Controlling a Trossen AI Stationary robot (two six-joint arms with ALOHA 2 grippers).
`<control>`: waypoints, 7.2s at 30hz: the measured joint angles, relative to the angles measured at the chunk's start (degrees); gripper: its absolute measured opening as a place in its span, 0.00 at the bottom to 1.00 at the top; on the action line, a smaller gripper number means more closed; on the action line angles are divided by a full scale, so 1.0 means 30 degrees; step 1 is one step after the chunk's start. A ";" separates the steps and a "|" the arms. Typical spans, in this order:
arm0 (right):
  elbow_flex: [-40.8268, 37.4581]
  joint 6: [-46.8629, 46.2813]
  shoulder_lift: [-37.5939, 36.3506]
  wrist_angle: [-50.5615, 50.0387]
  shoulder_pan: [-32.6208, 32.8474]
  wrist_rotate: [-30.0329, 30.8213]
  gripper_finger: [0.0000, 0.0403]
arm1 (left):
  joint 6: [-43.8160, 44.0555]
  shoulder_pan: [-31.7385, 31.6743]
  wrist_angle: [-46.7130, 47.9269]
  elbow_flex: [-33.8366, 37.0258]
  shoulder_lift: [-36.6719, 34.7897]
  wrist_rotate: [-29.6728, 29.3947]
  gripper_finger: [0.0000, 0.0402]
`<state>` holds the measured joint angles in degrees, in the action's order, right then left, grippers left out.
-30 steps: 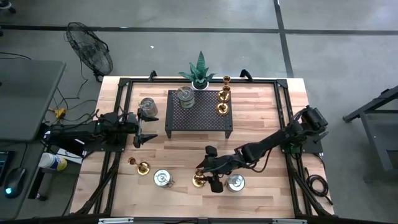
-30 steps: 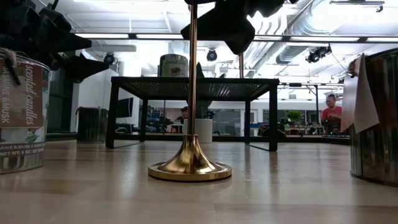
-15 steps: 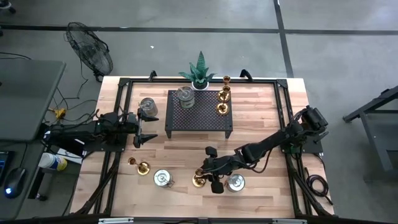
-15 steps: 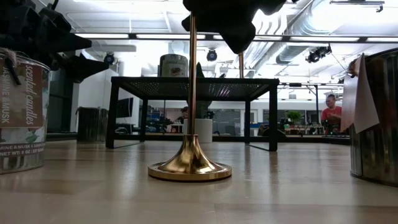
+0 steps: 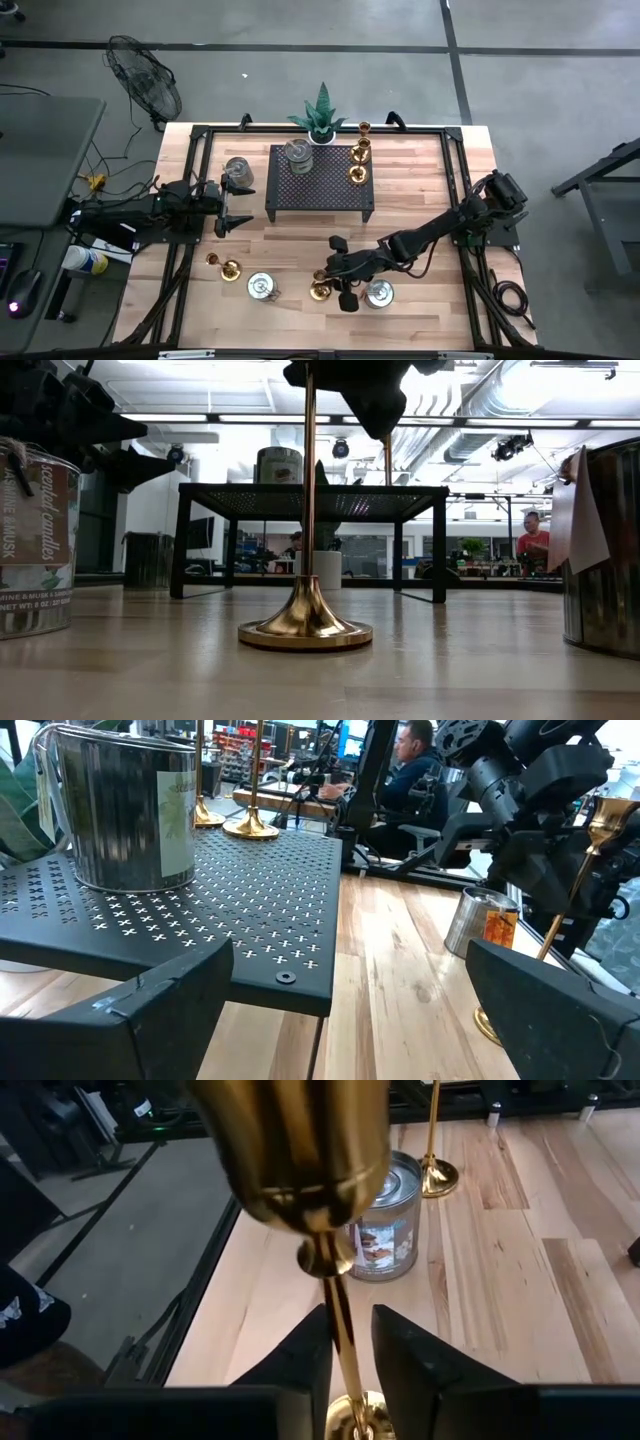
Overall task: Pick & Place candle stick holders
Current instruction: Align the gold candle holder on the shelf with the other gold candle holders
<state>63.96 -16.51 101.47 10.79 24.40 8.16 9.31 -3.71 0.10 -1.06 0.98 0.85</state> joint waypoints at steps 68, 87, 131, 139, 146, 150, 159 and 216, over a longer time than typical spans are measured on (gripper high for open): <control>0.0832 -0.5307 -0.9843 -1.2184 -0.1093 0.8449 0.03 | 0.0001 -0.0003 0.0005 0.0015 0.0005 -0.0004 0.98; 0.3758 -0.6808 -0.8920 -1.5548 -0.3153 1.0256 0.03 | 0.0004 -0.0006 -0.0002 0.0000 -0.0002 0.0004 0.98; 0.4016 -0.6324 -0.8182 -1.7507 -0.5938 1.0022 0.04 | -0.0004 0.0002 0.0003 0.0022 -0.0002 0.0004 0.98; 0.4016 -0.6011 -0.8182 -1.7529 -0.5936 1.0178 0.04 | -0.0003 -0.0005 -0.0002 0.0015 0.0000 0.0004 0.98; 0.4016 -0.5989 -0.8182 -1.7529 -0.5931 1.0163 0.04 | 0.0000 0.0002 0.0002 0.0015 0.0001 0.0000 0.98; 0.4016 -0.5665 -0.8182 -1.7529 -0.5931 1.0125 0.04 | 0.0000 -0.0002 0.0002 0.0015 0.0005 0.0000 0.98; 0.4016 -0.5271 -0.8189 -1.7358 -0.5931 0.9639 0.04 | -0.0004 -0.0004 -0.0002 0.0015 -0.0002 0.0004 0.98; 0.4052 -0.4816 -0.7839 -1.7216 -0.5928 0.9588 0.04 | -0.0004 -0.0003 0.0000 0.0022 0.0003 0.0001 0.98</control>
<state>76.12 -30.96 77.95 -40.86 6.62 36.93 9.30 -3.72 0.11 -0.99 0.99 0.86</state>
